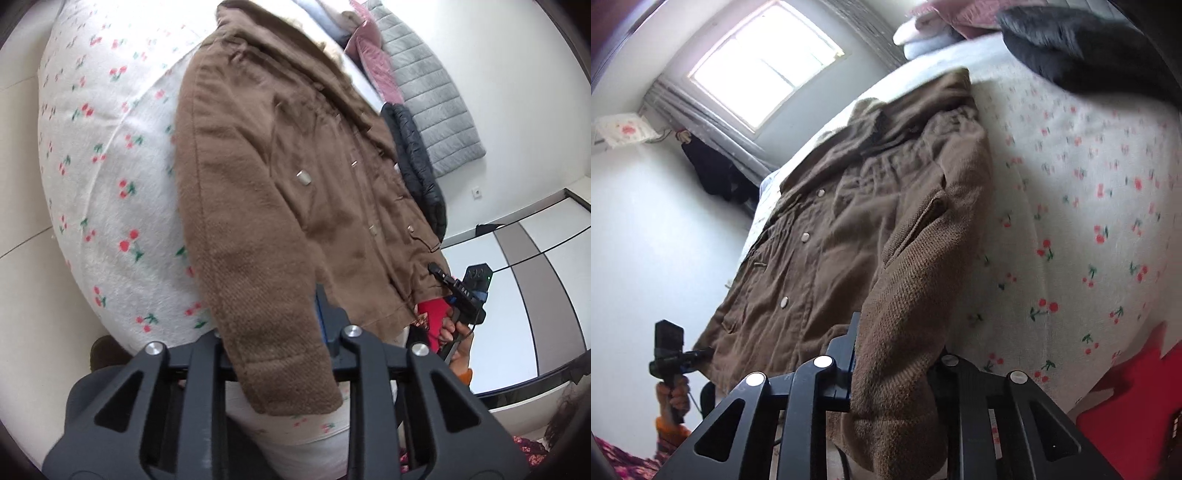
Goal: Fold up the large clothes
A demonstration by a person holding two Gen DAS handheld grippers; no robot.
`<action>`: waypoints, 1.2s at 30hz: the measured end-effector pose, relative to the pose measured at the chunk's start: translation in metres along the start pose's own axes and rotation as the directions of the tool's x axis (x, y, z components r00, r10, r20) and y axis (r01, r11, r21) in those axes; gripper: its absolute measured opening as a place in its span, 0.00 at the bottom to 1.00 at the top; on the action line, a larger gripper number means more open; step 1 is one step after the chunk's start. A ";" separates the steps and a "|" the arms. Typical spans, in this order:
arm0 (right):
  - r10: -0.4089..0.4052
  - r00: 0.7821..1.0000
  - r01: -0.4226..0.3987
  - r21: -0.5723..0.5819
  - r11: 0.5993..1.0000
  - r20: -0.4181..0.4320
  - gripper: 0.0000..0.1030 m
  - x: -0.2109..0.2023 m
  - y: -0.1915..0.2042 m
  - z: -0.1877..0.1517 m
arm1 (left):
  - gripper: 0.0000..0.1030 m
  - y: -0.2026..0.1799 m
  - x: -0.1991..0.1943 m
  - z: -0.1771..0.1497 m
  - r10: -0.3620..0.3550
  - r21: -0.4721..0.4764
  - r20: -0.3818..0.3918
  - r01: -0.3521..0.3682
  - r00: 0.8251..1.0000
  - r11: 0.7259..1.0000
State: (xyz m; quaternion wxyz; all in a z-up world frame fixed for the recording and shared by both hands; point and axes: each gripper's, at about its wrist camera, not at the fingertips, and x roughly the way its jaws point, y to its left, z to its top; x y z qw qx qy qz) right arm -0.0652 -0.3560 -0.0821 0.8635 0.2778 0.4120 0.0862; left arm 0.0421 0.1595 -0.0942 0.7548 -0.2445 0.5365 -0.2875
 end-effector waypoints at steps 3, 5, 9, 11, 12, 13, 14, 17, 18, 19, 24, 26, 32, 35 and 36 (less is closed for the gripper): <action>0.012 0.998 -0.012 -0.012 1.000 0.059 0.19 -0.013 0.012 0.010 | 0.22 -0.010 -0.011 0.007 -0.041 0.011 0.045 0.041 0.998 0.999; 0.020 0.996 -0.018 -0.021 1.000 0.091 0.18 -0.020 0.019 0.017 | 0.22 -0.020 -0.020 0.017 -0.059 0.031 0.077 0.056 0.995 0.998; 0.030 0.988 -0.025 -0.036 0.999 0.155 0.17 -0.030 0.034 0.038 | 0.21 -0.040 -0.033 0.037 -0.088 0.074 0.125 0.079 0.988 0.994; 0.037 0.983 -0.031 -0.037 0.999 0.177 0.17 -0.034 0.037 0.047 | 0.21 -0.050 -0.036 0.052 -0.087 0.105 0.142 0.073 0.986 0.992; 0.041 0.980 -0.035 -0.034 0.999 0.195 0.17 -0.033 0.041 0.056 | 0.21 -0.055 -0.037 0.060 -0.086 0.114 0.147 0.069 0.985 0.991; 0.043 0.977 -0.037 -0.032 0.999 0.208 0.17 -0.031 0.043 0.064 | 0.21 -0.060 -0.038 0.072 -0.084 0.122 0.149 0.066 0.985 0.990; 0.045 0.974 -0.040 -0.031 0.999 0.221 0.16 -0.031 0.045 0.074 | 0.21 -0.064 -0.038 0.083 -0.081 0.127 0.152 0.061 0.985 0.990; 0.043 0.963 -0.036 -0.033 0.999 0.266 0.16 -0.026 0.051 0.101 | 0.20 -0.079 -0.042 0.124 -0.049 0.156 0.184 0.020 0.982 0.988; 0.043 0.957 -0.035 -0.033 0.999 0.286 0.16 -0.024 0.053 0.113 | 0.20 -0.082 -0.043 0.136 -0.040 0.160 0.196 0.008 0.980 0.987; 0.045 0.954 -0.037 -0.031 0.999 0.297 0.16 -0.021 0.053 0.122 | 0.20 -0.085 -0.045 0.149 -0.031 0.161 0.210 -0.003 0.977 0.987; 0.024 0.937 -0.026 0.002 1.000 0.348 0.16 -0.004 0.046 0.170 | 0.20 -0.090 -0.040 0.208 0.066 0.152 0.284 -0.113 0.957 0.982; 0.004 0.935 -0.010 0.014 1.000 0.354 0.16 0.006 0.041 0.190 | 0.20 -0.089 -0.033 0.233 0.091 0.140 0.299 -0.138 0.950 0.980; -0.056 0.945 0.042 0.052 0.998 0.323 0.16 0.055 0.018 0.251 | 0.20 -0.078 0.004 0.302 0.139 0.113 0.336 -0.187 0.931 0.976; -0.107 0.946 0.096 0.051 0.994 0.305 0.16 0.087 0.012 0.280 | 0.21 -0.074 0.023 0.329 0.155 0.108 0.380 -0.210 0.912 0.972; -0.130 0.945 0.120 0.052 0.991 0.299 0.16 0.103 0.010 0.293 | 0.21 -0.070 0.031 0.340 0.168 0.096 0.388 -0.221 0.906 0.970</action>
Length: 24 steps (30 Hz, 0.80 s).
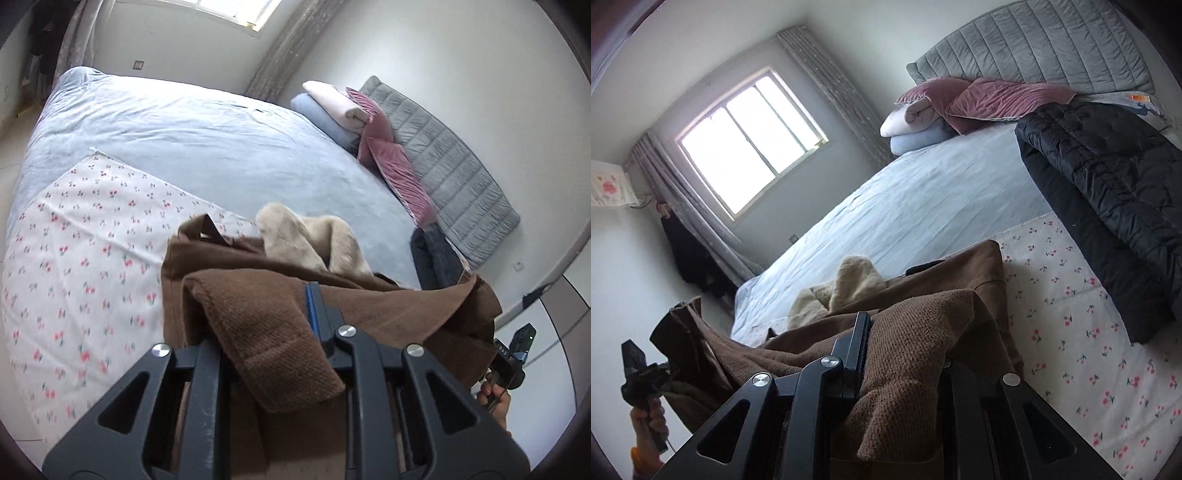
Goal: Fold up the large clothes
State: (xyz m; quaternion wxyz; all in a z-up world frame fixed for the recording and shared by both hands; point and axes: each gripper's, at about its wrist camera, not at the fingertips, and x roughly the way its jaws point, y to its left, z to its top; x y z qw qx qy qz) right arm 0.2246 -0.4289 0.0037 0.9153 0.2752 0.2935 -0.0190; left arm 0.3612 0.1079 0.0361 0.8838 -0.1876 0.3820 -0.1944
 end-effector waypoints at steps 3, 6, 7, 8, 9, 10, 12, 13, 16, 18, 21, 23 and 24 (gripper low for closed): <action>-0.030 0.999 0.030 0.012 0.999 -0.014 0.16 0.044 -0.005 0.017 | 0.21 0.008 0.037 0.020 0.040 -0.008 0.022 -0.040 0.999 0.999; -0.048 0.998 0.048 0.001 0.999 -0.031 0.16 0.085 -0.008 0.028 | 0.21 0.020 0.071 0.034 0.076 -0.005 0.030 -0.076 0.997 0.997; -0.059 0.998 0.058 -0.006 0.998 -0.035 0.16 0.096 -0.009 0.028 | 0.21 0.025 0.083 0.036 0.088 -0.010 0.027 -0.087 0.996 0.996; -0.068 0.997 0.068 -0.013 0.998 -0.040 0.16 0.107 -0.010 0.029 | 0.21 0.030 0.095 0.038 0.101 -0.013 0.020 -0.100 0.995 0.995; -0.076 0.996 0.076 -0.017 0.997 -0.046 0.16 0.117 -0.010 0.030 | 0.21 0.033 0.105 0.038 0.115 -0.013 0.011 -0.115 0.993 0.993; -0.085 0.995 0.084 -0.017 0.996 -0.053 0.16 0.126 -0.012 0.029 | 0.21 0.035 0.114 0.037 0.132 -0.010 0.000 -0.132 0.991 0.991; -0.109 0.991 0.109 -0.004 0.994 -0.079 0.17 0.149 -0.019 0.028 | 0.22 0.041 0.133 0.033 0.163 -0.002 -0.015 -0.163 0.986 0.987; -0.117 0.989 0.118 0.006 0.993 -0.091 0.17 0.158 -0.023 0.025 | 0.23 0.044 0.142 0.030 0.177 0.009 -0.021 -0.177 0.984 0.984; -0.128 0.982 0.133 0.031 0.991 -0.142 0.18 0.179 -0.038 0.020 | 0.25 0.049 0.158 0.025 0.171 0.042 -0.024 -0.170 0.985 0.985; -0.104 0.981 0.116 0.063 0.991 -0.162 0.19 0.189 -0.050 0.018 | 0.26 0.056 0.169 0.022 0.151 0.038 -0.058 -0.149 0.987 0.988; -0.054 0.980 0.076 0.112 0.991 -0.189 0.25 0.196 -0.061 0.017 | 0.28 0.062 0.171 0.020 0.120 0.011 -0.080 -0.119 0.990 0.993; -0.037 0.977 0.060 0.104 0.993 -0.211 0.30 0.194 -0.058 0.020 | 0.35 0.060 0.165 0.023 0.097 -0.003 -0.100 -0.098 0.990 0.995; -0.025 0.976 0.048 0.101 0.994 -0.217 0.33 0.190 -0.055 0.022 | 0.39 0.057 0.160 0.024 0.084 -0.003 -0.111 -0.085 0.990 0.996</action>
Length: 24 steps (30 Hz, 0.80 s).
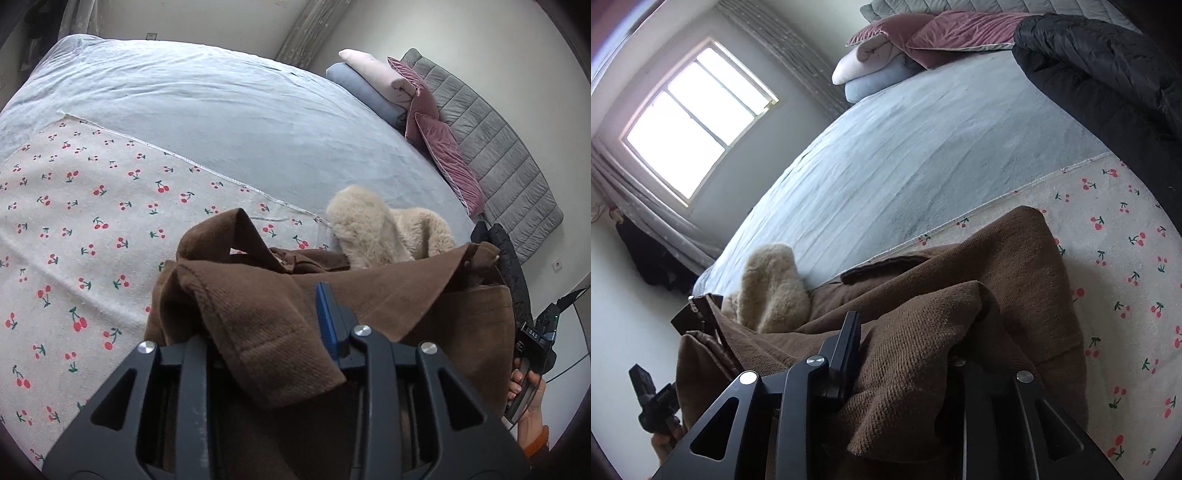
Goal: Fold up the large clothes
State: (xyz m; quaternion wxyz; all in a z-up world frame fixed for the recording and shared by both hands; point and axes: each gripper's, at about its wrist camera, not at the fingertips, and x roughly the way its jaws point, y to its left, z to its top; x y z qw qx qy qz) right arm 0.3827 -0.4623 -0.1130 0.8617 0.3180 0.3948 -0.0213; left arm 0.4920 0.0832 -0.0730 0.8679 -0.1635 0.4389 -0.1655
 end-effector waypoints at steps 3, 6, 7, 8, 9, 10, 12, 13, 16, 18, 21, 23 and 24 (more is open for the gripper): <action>-0.007 1.000 0.008 -0.054 0.999 0.029 0.59 -0.025 0.011 0.001 | 0.66 -0.007 -0.016 0.003 -0.032 0.028 -0.038 0.034 0.999 0.999; -0.035 0.992 0.048 -0.106 0.993 0.119 0.79 -0.063 0.016 0.005 | 0.87 -0.019 -0.045 0.003 0.028 0.104 0.008 -0.029 1.000 0.994; -0.036 0.992 0.050 -0.106 0.993 0.125 0.79 -0.071 0.014 0.008 | 0.88 -0.022 -0.054 0.002 0.043 0.139 0.019 -0.046 0.999 0.989; -0.044 0.991 0.057 -0.107 0.993 0.124 0.80 -0.081 0.010 0.010 | 0.89 -0.024 -0.062 0.001 0.059 0.167 0.017 -0.061 0.998 0.984; -0.050 0.992 0.064 -0.111 0.992 0.119 0.80 -0.087 0.007 0.010 | 0.90 -0.023 -0.065 -0.002 0.072 0.184 0.008 -0.072 0.997 0.980; -0.053 0.992 0.066 -0.114 0.991 0.111 0.81 -0.091 0.003 0.009 | 0.92 -0.021 -0.067 -0.006 0.085 0.200 -0.010 -0.081 0.996 0.976; -0.054 0.997 0.061 -0.117 0.991 0.064 0.84 -0.092 -0.007 0.004 | 0.92 -0.015 -0.065 -0.019 0.100 0.223 -0.071 -0.082 0.992 0.971; -0.052 0.998 0.054 -0.115 0.992 0.020 0.85 -0.090 -0.014 -0.002 | 0.92 -0.009 -0.061 -0.027 0.102 0.224 -0.110 -0.075 0.989 0.972; -0.064 0.995 0.056 -0.102 0.993 -0.079 0.85 -0.080 -0.039 -0.025 | 0.92 0.013 -0.052 -0.055 0.089 0.185 -0.201 -0.051 0.976 0.981; -0.036 0.993 0.029 -0.067 0.997 -0.114 0.85 -0.077 -0.055 -0.040 | 0.92 0.031 -0.052 -0.069 0.039 0.112 -0.234 -0.013 0.971 0.994; 0.080 0.984 -0.075 0.037 0.997 -0.159 0.85 -0.076 -0.080 -0.056 | 0.92 0.061 -0.056 -0.082 -0.123 -0.080 -0.250 0.106 0.961 0.991; 0.153 0.970 -0.138 0.090 0.986 -0.187 0.85 -0.074 -0.088 -0.063 | 0.92 0.075 -0.058 -0.089 -0.225 -0.180 -0.245 0.184 0.943 0.966; 0.188 0.960 -0.169 0.107 0.980 -0.207 0.85 -0.072 -0.089 -0.066 | 0.92 0.078 -0.060 -0.090 -0.251 -0.194 -0.236 0.208 0.939 0.959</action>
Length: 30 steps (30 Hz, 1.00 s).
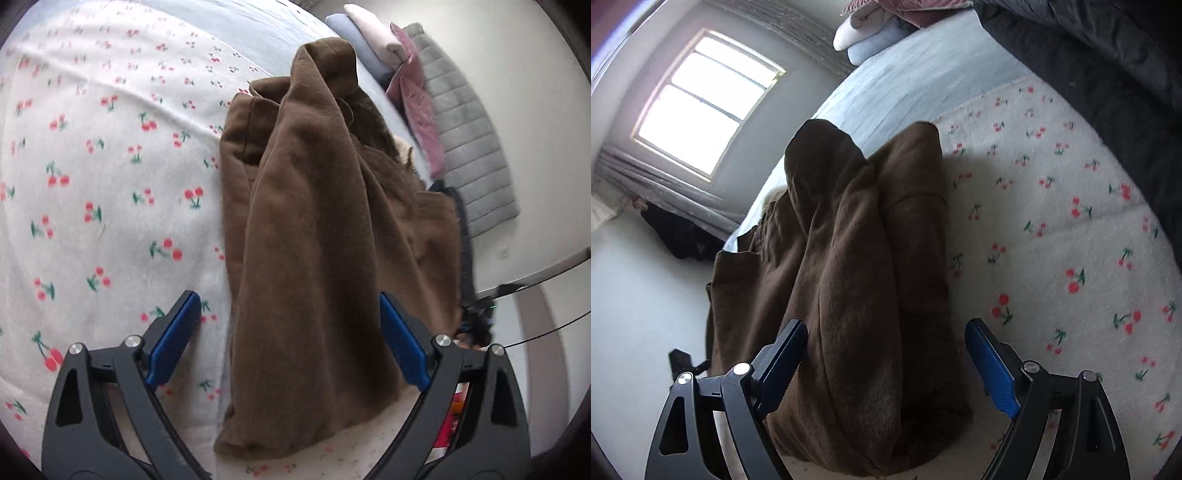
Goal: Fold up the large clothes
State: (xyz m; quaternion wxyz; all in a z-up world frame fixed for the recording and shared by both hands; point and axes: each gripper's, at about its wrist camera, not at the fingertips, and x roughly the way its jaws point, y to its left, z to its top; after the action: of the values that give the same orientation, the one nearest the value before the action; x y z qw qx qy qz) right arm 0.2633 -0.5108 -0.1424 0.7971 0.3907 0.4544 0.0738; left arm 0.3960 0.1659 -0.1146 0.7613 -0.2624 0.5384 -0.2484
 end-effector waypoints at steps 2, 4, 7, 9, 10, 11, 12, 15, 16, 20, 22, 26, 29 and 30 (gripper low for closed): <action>0.022 1.000 -0.022 -0.016 1.000 -0.011 0.87 0.004 0.002 -0.005 | 0.92 0.000 0.000 -0.006 -0.054 0.012 -0.012 0.054 0.998 0.998; 0.031 0.999 -0.032 -0.031 0.999 -0.019 0.89 0.010 0.005 -0.007 | 0.92 -0.003 0.008 -0.011 -0.098 0.030 -0.054 0.099 0.994 0.995; 0.037 0.999 -0.038 -0.056 0.998 -0.027 0.97 0.025 0.016 -0.008 | 0.94 -0.019 0.028 -0.017 -0.092 0.092 -0.091 0.100 0.992 0.991; 0.018 0.999 -0.022 -0.109 0.994 -0.036 0.98 0.038 0.031 -0.011 | 0.96 -0.030 0.037 -0.019 -0.063 0.123 -0.073 0.072 0.995 0.990; 0.007 0.999 -0.012 -0.132 0.991 -0.037 0.98 0.044 0.039 -0.012 | 0.96 -0.035 0.040 -0.021 -0.051 0.128 -0.057 0.058 0.997 0.990; -0.010 0.999 0.004 -0.160 0.987 -0.036 0.97 0.051 0.048 -0.014 | 0.96 -0.037 0.041 -0.021 -0.044 0.125 -0.040 0.049 0.998 0.991; -0.028 0.999 0.023 -0.172 0.985 -0.028 0.96 0.055 0.054 -0.016 | 0.91 -0.038 0.041 -0.023 -0.026 0.116 -0.002 0.026 1.000 0.993; -0.117 0.993 0.120 -0.147 0.982 0.024 0.51 0.059 0.070 -0.019 | 0.40 -0.042 0.040 -0.030 0.106 0.069 0.105 -0.113 0.989 0.991; -0.131 0.991 0.134 -0.141 0.981 0.036 0.43 0.058 0.076 -0.022 | 0.32 -0.045 0.037 -0.033 0.129 0.047 0.129 -0.136 0.983 0.990; -0.164 0.981 0.181 -0.183 0.966 0.104 0.32 0.029 0.118 -0.031 | 0.19 -0.082 0.010 -0.038 0.183 0.066 0.211 -0.201 0.960 0.977; -0.112 0.985 0.137 -0.206 0.969 0.131 0.31 0.004 0.140 -0.034 | 0.17 -0.106 -0.012 -0.039 0.155 0.104 0.246 -0.185 0.957 0.977; -0.079 0.983 0.122 -0.266 0.956 0.165 0.30 -0.041 0.180 -0.047 | 0.16 -0.148 -0.059 -0.046 0.134 0.190 0.285 -0.192 0.949 0.963; -0.050 0.982 0.100 -0.275 0.956 0.184 0.30 -0.080 0.198 -0.063 | 0.16 -0.171 -0.097 -0.064 0.117 0.231 0.297 -0.190 0.948 0.954; -0.034 0.982 0.084 -0.269 0.959 0.184 0.30 -0.096 0.202 -0.071 | 0.16 -0.174 -0.110 -0.071 0.108 0.240 0.294 -0.183 0.950 0.953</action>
State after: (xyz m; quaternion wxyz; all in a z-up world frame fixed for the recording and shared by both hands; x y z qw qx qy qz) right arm 0.2003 -0.3785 0.0409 0.8829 0.2673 0.3782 0.0773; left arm 0.2791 0.1001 0.0572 0.8736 -0.1501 0.4065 -0.2214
